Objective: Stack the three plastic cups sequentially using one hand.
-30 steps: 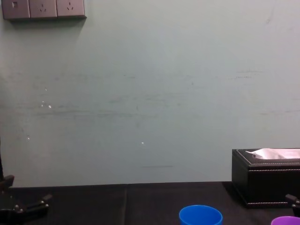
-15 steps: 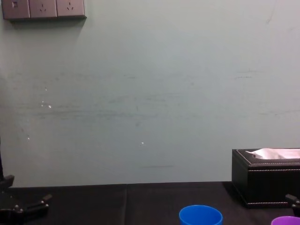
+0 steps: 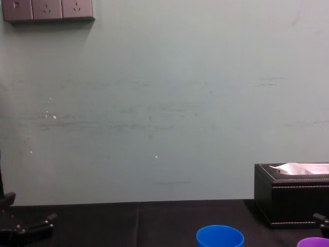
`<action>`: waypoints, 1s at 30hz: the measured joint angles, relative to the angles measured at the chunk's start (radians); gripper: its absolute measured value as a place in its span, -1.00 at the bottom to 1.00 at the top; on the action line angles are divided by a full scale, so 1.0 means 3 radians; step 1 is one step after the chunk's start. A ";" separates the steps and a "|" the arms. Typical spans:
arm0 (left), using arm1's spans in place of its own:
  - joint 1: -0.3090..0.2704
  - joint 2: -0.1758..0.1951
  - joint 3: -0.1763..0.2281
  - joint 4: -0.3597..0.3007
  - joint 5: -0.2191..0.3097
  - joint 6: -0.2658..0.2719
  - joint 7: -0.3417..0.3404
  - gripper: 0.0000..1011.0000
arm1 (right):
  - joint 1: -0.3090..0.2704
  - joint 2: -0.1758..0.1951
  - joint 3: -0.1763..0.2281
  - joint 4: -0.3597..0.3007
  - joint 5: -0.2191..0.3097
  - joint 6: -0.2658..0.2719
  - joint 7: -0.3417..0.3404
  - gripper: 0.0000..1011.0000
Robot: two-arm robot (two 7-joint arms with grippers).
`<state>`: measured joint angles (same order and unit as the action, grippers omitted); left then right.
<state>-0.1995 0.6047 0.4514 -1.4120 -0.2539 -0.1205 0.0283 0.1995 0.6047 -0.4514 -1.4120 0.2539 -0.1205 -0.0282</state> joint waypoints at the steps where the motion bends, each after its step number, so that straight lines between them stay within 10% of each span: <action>1: 0.0000 0.0000 0.0000 0.0000 0.0000 0.0000 0.0000 0.98 | 0.0000 0.0000 0.0000 0.0000 0.0000 0.0000 0.0000 0.99; 30: 0.0000 0.0000 0.0000 0.0000 0.0000 0.0000 0.0000 0.98 | -0.0037 -0.0079 0.0104 0.0002 -0.0014 -0.0071 -0.0052 0.99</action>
<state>-0.1995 0.6047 0.4514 -1.4120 -0.2539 -0.1205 0.0283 0.1883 0.5810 -0.4202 -1.4115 0.2496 -0.1420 -0.0437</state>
